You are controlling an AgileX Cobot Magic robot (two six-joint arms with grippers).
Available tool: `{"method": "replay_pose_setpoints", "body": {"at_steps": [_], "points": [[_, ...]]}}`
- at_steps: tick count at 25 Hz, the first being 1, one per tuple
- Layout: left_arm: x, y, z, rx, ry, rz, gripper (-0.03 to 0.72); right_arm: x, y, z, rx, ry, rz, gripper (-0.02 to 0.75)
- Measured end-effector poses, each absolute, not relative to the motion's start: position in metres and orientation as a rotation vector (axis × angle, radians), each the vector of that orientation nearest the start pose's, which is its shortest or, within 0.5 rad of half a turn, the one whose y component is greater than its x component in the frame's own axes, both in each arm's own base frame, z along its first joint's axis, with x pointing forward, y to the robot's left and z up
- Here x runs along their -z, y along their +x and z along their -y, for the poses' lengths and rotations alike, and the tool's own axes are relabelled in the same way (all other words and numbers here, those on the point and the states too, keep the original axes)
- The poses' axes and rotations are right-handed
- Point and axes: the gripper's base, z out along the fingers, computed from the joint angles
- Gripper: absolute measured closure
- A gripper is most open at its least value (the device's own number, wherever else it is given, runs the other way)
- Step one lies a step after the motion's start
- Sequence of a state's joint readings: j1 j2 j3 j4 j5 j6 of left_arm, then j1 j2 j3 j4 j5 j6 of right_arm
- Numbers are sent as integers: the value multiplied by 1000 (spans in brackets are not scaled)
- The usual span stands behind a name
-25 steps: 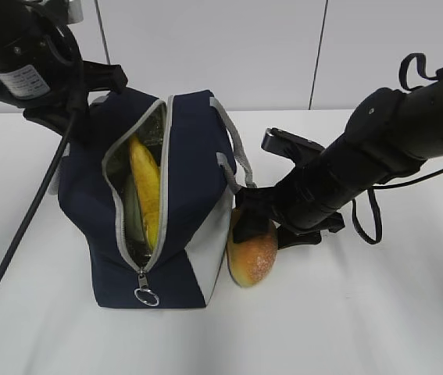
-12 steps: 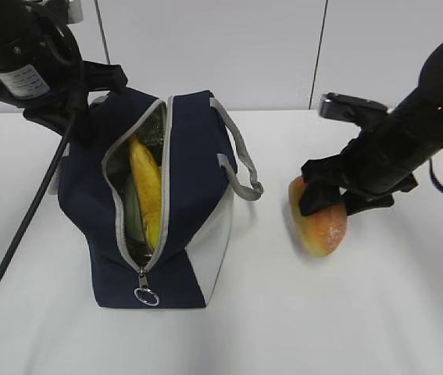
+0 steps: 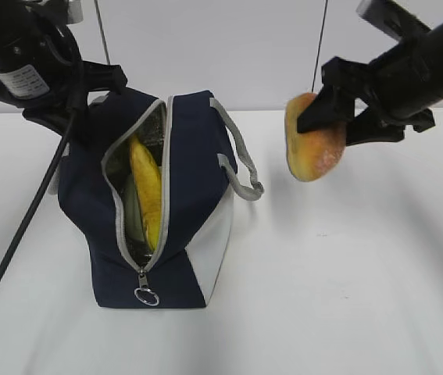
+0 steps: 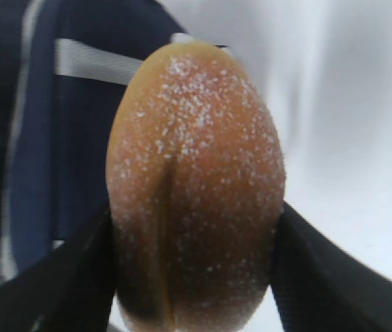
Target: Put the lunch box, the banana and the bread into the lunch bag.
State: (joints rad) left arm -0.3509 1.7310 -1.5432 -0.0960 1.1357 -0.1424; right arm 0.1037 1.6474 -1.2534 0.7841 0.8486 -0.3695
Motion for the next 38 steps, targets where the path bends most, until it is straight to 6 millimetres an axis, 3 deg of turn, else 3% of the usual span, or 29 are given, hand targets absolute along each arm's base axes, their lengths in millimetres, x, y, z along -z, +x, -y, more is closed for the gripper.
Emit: {"method": "replay_pose_setpoints", "body": {"at_steps": [3,8,16,32,38], "points": [[-307,340,133,247,258,-2818,691,-297,339,-100,-1035,-122,-2471,268],[-307,340,133,247,258,-2817,691,-314,333,-134,-1184,-213,-2388,269],[-307,340,133,249,257,-2817,691,-299,333,-182,-1351,-253,-2356,269],[-307,340,133,255,255,-2816,691,-261,377,-208,-1385,-215,-2377,263],[-307,340,133,255,255,-2816,691,-259,378,-209,-1392,-231,-2378,97]]}}
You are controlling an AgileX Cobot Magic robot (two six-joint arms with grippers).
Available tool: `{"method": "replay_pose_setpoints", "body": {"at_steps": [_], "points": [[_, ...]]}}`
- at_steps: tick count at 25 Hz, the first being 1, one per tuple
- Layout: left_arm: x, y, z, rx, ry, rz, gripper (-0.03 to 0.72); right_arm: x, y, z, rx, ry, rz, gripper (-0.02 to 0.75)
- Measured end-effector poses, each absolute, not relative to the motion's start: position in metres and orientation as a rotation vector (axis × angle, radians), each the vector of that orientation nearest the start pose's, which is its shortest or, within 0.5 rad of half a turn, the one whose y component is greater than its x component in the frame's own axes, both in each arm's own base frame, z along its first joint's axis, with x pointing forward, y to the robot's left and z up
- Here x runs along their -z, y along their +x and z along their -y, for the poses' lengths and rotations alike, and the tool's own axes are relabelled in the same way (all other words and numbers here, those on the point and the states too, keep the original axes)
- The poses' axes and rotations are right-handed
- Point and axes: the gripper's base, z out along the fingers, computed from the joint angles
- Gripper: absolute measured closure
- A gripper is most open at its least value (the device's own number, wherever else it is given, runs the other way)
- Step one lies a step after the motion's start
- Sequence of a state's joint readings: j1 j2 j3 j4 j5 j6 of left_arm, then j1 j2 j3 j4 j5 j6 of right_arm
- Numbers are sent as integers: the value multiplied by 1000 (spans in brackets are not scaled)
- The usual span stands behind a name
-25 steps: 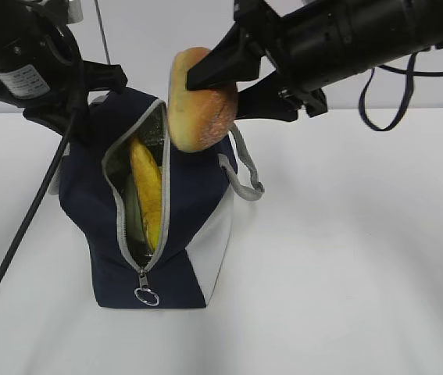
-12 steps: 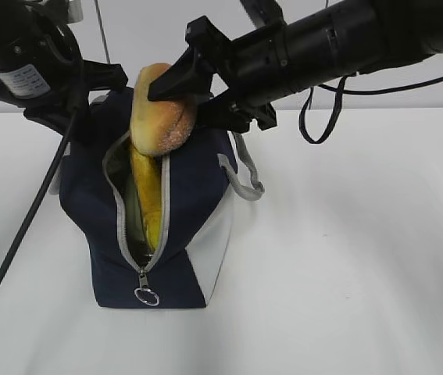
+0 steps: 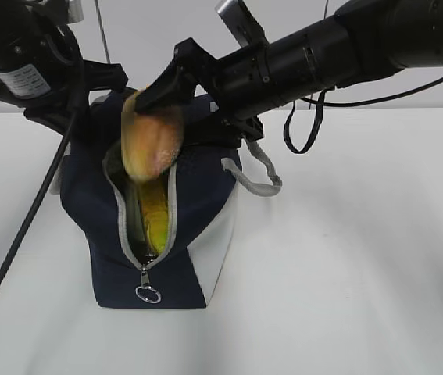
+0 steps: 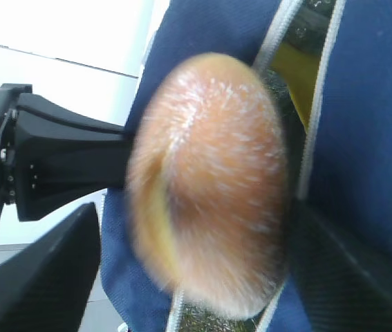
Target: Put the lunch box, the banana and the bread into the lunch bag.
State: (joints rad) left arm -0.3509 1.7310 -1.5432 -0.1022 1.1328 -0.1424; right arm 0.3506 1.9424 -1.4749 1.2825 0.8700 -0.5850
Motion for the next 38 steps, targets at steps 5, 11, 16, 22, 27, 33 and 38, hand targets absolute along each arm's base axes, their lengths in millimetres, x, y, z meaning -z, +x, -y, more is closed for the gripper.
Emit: {"method": "replay_pose_setpoints", "body": {"at_steps": [5,11,16,22,27,33,38], "points": [[-307,340,133,255,255,-2815,691,-260,376,-210,-1405,-251,-2379,85],[-307,340,133,255,255,-2814,691,-272,378,-204,-1425,-352,-2348,108],[-307,340,133,255,255,-2814,691,-298,385,-189,-1360,-442,-2290,128],[-307,340,133,255,255,-2814,691,-317,386,-172,-1311,-495,-2269,141],[-307,340,133,255,255,-2814,691,-306,384,-162,-1158,-506,-2427,148],[-307,340,133,255,255,-2814,691,-287,386,-159,-1088,-493,-2566,148],[-307,340,134,257,254,-2814,691,-268,388,-171,-1108,-505,-2615,148]]}}
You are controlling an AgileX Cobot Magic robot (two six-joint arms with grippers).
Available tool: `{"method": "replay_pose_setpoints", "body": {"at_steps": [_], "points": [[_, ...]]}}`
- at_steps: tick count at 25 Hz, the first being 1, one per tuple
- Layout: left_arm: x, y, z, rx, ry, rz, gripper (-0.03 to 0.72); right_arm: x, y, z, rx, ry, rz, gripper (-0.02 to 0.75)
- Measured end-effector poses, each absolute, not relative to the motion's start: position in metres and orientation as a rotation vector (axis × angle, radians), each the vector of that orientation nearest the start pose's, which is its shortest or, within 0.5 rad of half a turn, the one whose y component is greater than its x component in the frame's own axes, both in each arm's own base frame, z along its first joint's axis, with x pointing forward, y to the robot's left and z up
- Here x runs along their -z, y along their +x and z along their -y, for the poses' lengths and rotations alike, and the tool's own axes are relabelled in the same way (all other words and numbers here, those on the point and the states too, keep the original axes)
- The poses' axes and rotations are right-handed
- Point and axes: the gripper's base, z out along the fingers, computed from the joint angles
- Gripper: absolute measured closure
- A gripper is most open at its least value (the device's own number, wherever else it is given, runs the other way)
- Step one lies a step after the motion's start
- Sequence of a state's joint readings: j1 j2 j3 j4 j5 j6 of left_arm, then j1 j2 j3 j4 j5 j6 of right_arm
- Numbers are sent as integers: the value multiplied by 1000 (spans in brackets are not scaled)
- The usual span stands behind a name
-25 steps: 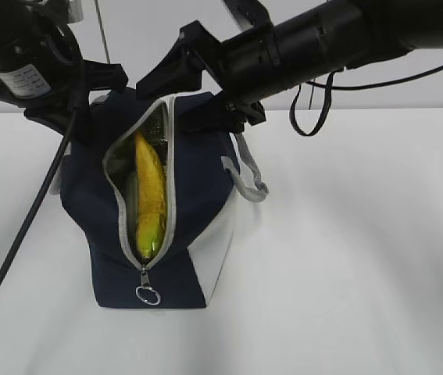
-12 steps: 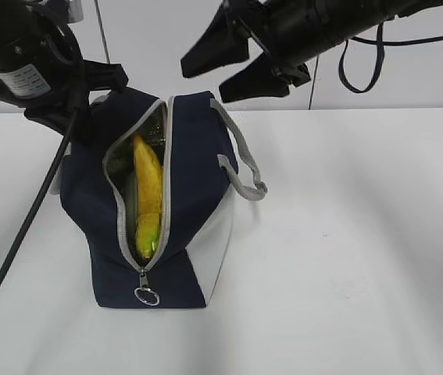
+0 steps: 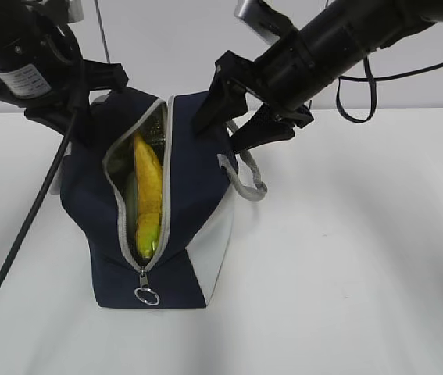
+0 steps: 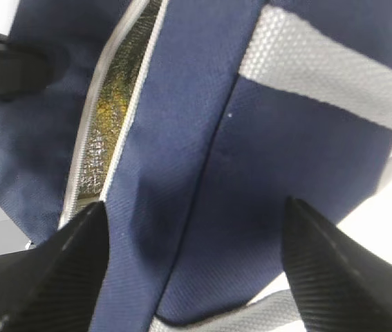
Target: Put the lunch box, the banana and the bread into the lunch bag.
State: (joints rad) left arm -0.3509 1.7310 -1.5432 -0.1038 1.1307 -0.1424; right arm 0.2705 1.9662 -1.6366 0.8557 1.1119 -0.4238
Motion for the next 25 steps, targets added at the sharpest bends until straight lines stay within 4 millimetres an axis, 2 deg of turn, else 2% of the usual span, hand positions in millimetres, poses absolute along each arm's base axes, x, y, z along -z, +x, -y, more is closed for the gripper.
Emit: {"method": "replay_pose_setpoints", "body": {"at_steps": [3,6,8,13,15,18,22,25], "points": [[-307,340,134,257,254,-2814,691,-265,390,-173,-1111,-472,-2621,156],[-307,340,134,260,254,-2815,691,-260,393,-174,-1119,-429,-2635,223],[-307,340,134,262,253,-2815,691,-255,395,-175,-1132,-408,-2641,314],[-307,340,134,269,251,-2816,691,-249,396,-179,-1158,-397,-2650,629],[-307,340,134,274,250,-2816,691,-249,396,-179,-1168,-390,-2645,710],[-308,340,140,350,291,-2793,691,-255,395,-179,-1165,-390,-2627,732],[-313,338,158,525,356,-2725,691,-273,391,-177,-1145,-404,-2580,734],[-318,335,170,557,403,-2682,691,-287,386,-175,-1112,-433,-2551,735]]}}
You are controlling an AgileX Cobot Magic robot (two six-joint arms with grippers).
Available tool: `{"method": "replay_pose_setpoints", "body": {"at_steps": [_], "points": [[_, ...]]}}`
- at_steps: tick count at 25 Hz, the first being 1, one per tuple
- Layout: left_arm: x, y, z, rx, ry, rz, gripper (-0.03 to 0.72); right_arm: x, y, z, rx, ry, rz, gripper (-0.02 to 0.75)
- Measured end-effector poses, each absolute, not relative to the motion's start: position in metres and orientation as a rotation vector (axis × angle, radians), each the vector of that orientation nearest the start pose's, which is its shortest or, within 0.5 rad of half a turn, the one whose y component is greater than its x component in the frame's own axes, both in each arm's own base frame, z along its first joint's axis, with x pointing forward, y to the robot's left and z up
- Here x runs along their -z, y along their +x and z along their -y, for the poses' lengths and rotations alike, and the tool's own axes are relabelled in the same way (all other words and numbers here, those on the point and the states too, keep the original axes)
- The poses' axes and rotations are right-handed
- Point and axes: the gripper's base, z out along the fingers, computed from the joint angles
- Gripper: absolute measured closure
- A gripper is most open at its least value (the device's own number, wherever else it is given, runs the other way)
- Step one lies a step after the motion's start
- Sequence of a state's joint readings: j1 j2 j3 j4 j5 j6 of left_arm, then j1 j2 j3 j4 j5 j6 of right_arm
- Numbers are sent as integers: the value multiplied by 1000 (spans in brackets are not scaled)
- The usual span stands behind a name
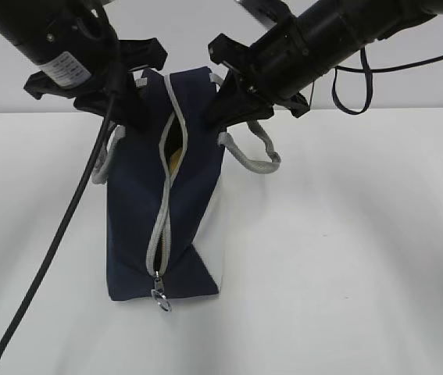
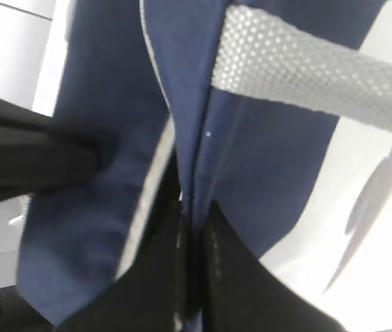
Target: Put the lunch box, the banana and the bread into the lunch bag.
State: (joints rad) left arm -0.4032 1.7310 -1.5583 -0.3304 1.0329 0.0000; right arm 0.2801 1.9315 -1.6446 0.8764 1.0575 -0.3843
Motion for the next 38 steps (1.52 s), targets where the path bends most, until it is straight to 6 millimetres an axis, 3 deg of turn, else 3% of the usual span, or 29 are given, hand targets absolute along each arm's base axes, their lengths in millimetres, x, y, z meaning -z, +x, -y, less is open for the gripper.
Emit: {"method": "replay_pose_setpoints", "body": {"at_steps": [8,19,34,36,38], "points": [[-337,338,193,618,462,-2592,691,-315,377,-155,-1043,-419,-2533,735],[-324,351,209,708,432,-2599,691,-307,381,-124,-840,-365,-2660,735],[-319,358,209,653,433,-2574,691,-299,390,-124,-800,-334,-2644,734],[-319,358,208,646,436,-2573,690,-299,390,-124,-798,-334,-2645,713],[-320,358,208,637,439,-2571,666,-299,390,-124,-799,-331,-2646,629]]}}
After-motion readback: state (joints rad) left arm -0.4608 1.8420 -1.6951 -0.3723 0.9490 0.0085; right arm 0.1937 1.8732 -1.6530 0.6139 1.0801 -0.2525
